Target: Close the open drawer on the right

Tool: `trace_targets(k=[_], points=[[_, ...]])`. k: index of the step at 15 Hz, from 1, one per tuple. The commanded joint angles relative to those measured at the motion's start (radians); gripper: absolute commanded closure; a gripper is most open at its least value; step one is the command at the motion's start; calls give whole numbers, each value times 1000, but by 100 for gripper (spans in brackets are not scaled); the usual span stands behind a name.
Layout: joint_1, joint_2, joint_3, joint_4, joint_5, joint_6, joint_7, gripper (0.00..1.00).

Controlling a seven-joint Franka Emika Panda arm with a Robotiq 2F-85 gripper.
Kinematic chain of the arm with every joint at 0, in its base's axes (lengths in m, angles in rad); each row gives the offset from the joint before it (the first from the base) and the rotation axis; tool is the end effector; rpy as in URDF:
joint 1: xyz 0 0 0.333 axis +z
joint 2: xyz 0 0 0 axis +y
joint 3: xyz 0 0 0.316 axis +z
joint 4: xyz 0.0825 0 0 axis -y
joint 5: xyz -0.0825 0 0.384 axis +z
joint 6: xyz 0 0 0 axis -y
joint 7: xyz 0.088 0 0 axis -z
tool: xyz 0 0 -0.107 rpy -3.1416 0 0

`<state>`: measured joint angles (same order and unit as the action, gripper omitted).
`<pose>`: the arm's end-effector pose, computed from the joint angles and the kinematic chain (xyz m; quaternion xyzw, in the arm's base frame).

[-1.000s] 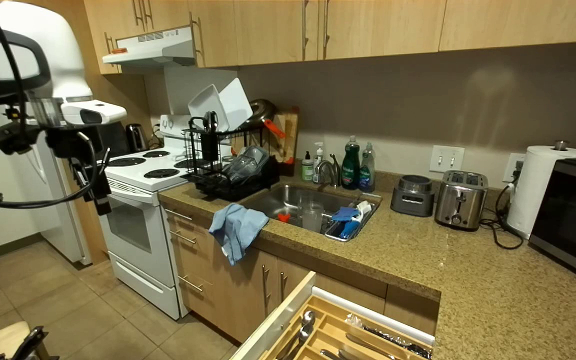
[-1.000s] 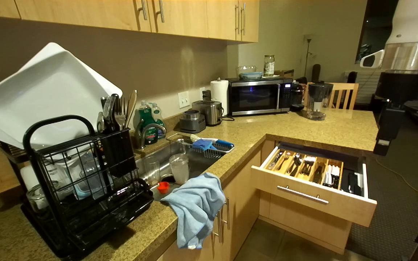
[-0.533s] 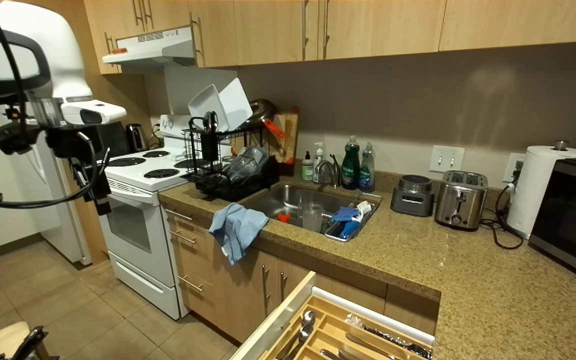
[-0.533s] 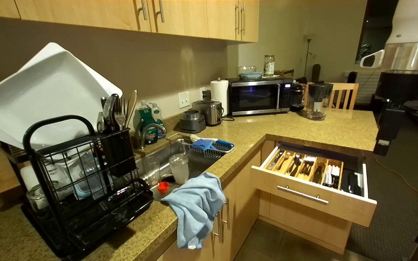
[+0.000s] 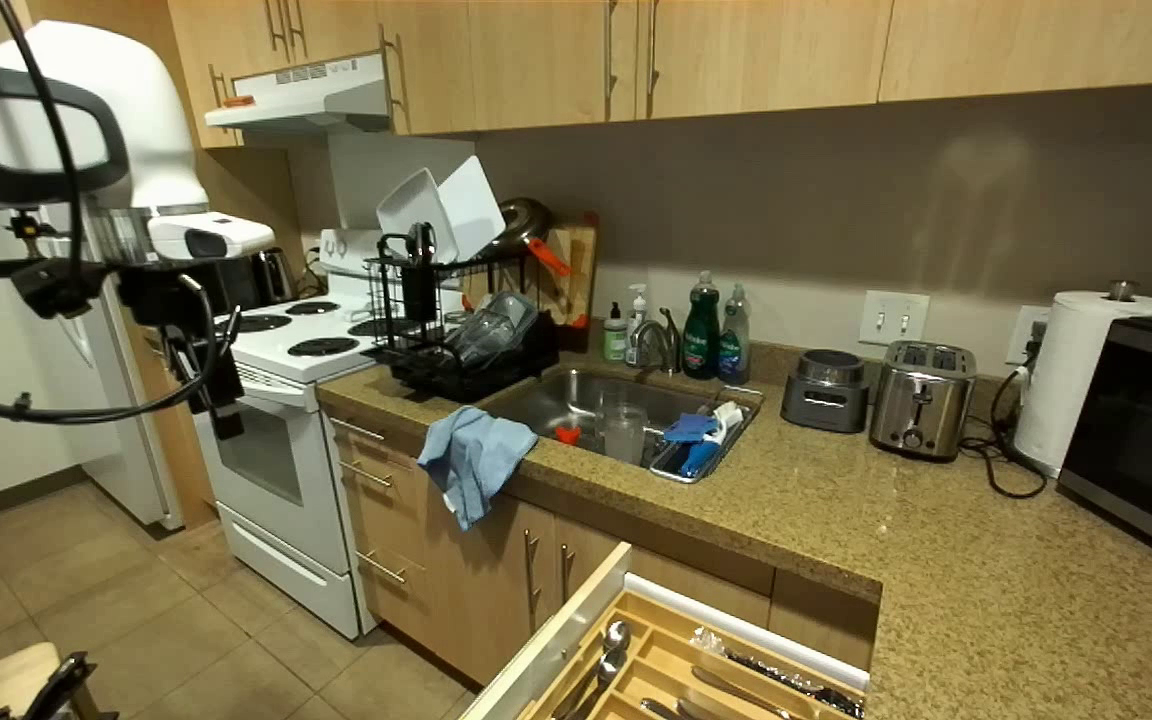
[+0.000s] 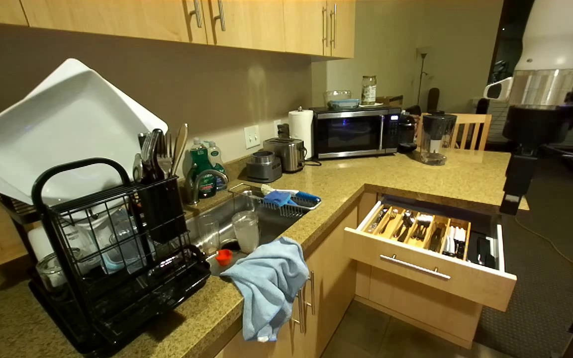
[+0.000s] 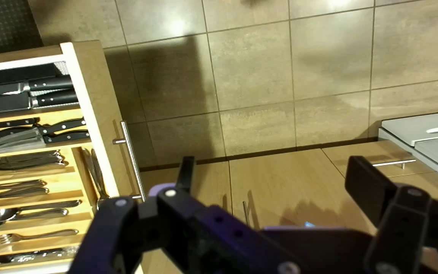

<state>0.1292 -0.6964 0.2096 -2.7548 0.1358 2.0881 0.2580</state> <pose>0.3118 0.1116 0.4122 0.9998 -0.0158 0.0132 0.0042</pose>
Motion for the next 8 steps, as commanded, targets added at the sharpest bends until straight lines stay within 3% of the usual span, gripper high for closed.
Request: trace_targets(k=[1,8], points=[[-43,156,4,79,-57,73,-1,0],[-103,470,-39,286,-182,133,-17,0]])
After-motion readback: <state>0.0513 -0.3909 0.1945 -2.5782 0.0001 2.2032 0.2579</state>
